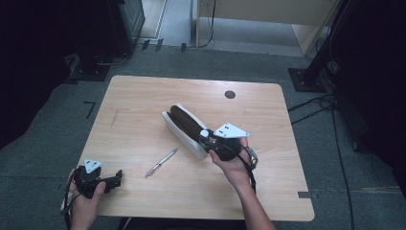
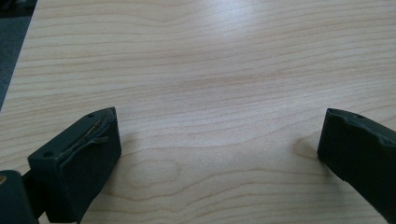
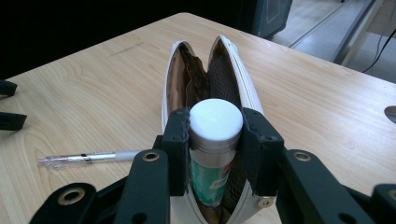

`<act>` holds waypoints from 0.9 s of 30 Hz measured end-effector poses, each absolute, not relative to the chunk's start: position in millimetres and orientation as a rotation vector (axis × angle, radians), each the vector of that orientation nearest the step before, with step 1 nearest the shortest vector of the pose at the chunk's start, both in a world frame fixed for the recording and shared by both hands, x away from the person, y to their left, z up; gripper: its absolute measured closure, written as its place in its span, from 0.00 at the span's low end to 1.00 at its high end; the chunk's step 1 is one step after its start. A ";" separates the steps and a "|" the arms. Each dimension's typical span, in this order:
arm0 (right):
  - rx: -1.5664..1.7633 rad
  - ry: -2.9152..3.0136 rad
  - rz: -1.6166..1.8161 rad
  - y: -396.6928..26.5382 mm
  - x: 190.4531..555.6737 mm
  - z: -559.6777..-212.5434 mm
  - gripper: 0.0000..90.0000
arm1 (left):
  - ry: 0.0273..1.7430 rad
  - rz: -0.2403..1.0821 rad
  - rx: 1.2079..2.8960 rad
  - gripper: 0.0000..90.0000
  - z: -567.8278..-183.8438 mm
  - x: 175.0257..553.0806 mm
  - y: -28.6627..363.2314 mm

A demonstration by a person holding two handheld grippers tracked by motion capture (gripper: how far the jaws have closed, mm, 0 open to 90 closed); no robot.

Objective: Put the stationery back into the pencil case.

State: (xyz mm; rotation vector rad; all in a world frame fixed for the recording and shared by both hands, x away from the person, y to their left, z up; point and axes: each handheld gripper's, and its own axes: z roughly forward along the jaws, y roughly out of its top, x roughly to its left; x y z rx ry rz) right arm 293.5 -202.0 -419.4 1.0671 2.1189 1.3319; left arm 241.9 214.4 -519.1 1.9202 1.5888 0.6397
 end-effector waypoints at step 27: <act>1.089 2.154 1.285 -190.9 303.8 -434.6 0.72 | 1.589 0.639 1.921 0.00 -519.1 242.0 214.4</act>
